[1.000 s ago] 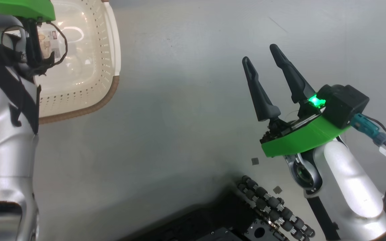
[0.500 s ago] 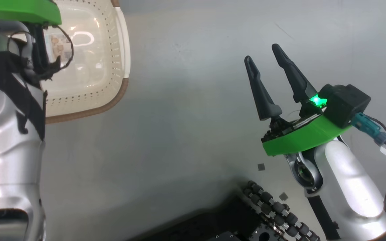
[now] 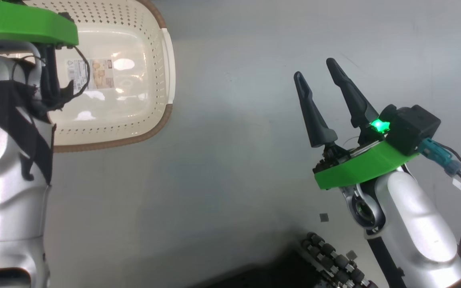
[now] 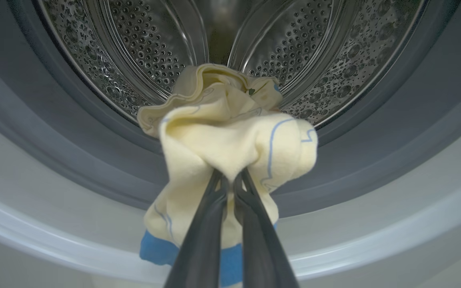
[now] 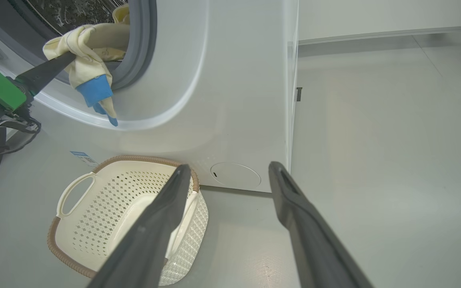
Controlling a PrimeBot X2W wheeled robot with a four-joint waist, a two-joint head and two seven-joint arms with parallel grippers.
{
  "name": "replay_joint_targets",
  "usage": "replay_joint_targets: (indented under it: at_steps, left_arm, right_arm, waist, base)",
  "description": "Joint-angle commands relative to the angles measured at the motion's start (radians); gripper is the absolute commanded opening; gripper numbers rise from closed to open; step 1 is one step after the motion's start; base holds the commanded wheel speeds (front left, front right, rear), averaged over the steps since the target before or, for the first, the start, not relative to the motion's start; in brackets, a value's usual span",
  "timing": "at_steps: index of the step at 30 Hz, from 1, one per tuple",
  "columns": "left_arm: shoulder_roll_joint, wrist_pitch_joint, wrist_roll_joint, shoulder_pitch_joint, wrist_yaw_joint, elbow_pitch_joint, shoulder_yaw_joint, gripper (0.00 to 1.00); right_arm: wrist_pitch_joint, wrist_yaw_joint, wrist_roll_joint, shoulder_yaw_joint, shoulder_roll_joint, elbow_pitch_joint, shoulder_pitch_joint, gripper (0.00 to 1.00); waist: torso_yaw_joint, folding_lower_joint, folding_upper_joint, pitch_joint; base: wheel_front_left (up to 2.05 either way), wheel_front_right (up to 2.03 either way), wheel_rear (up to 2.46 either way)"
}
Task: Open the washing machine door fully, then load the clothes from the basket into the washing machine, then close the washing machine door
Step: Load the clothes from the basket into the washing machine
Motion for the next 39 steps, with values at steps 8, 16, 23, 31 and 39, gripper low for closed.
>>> replay_joint_targets:
  at_steps: [8, 16, 23, 31, 39]
  left_arm:
    - [0.083, 0.085, 0.030, -0.051, 0.018, -0.087, 0.012, 0.00]
    - [0.099, 0.122, 0.061, -0.202, 0.033, -0.003, -0.011, 0.00]
    - [0.138, 0.102, 0.100, -0.341, 0.031, 0.196, -0.034, 0.00]
    - [0.188, 0.045, 0.119, -0.494, 0.034, 0.395, -0.038, 0.00]
    - [0.217, -0.028, 0.137, -0.619, 0.043, 0.505, -0.052, 0.00]
  right_arm:
    - [-0.006, 0.004, 0.021, 0.035, -0.004, -0.020, 0.059, 1.00]
    - [-0.006, 0.004, 0.040, 0.059, -0.004, -0.011, 0.078, 1.00]
    - [-0.006, 0.004, 0.052, 0.078, -0.004, -0.007, 0.098, 1.00]
    - [-0.006, 0.004, 0.055, 0.090, -0.004, -0.005, 0.138, 1.00]
    - [-0.006, 0.004, 0.052, 0.093, -0.004, -0.010, 0.160, 1.00]
  waist:
    - [-0.019, 0.0000, -0.0001, -0.034]
    - [-0.058, 0.0000, -0.0001, -0.038]
    - [-0.113, 0.0000, -0.0001, -0.040]
    - [-0.160, 0.0000, -0.0001, -0.029]
    - [-0.184, 0.0000, -0.0001, -0.010]
  base:
    - [0.00, 0.00, 0.00]
    - [0.00, 0.00, 0.00]
    - [0.00, 0.00, 0.00]
    - [0.00, 0.00, 0.00]
    - [0.00, 0.00, 0.00]
